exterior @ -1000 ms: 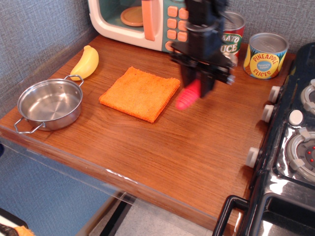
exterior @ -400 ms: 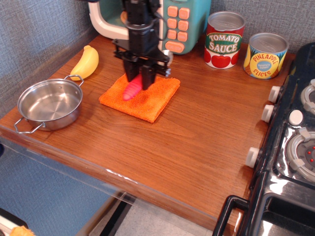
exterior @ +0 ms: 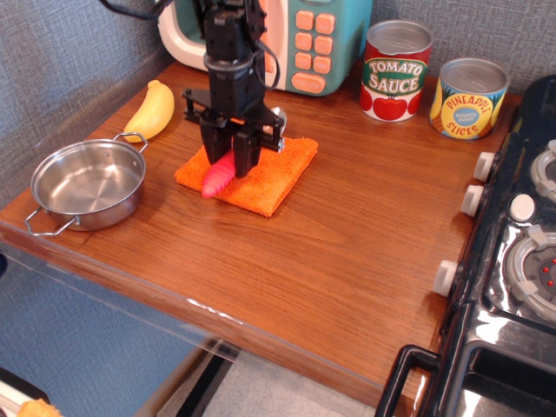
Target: Move the spoon to the orange cloth
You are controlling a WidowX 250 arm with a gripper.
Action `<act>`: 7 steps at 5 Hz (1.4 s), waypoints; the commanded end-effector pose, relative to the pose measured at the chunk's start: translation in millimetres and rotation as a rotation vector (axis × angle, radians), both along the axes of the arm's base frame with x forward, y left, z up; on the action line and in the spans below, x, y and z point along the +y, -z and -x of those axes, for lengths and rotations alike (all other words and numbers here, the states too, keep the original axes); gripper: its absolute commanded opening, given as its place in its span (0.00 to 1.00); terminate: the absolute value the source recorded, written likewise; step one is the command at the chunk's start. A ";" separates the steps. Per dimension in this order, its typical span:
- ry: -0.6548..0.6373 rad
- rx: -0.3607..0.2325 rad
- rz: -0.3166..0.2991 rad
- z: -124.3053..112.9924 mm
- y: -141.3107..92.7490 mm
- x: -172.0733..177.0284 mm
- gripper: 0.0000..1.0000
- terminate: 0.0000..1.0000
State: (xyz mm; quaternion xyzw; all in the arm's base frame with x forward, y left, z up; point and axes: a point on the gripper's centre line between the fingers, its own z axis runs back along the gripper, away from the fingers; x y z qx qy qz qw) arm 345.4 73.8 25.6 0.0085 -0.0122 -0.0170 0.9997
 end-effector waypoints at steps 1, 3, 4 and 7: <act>-0.022 -0.076 -0.015 10.6 -33.3 5.6 0.00 0.00; -0.037 -0.057 -0.016 10.0 -28.9 6.5 0.00 0.00; -0.039 -0.037 -0.016 9.3 -27.7 6.7 1.00 0.00; 0.045 -0.090 -0.020 13.7 -46.7 -4.0 1.00 0.00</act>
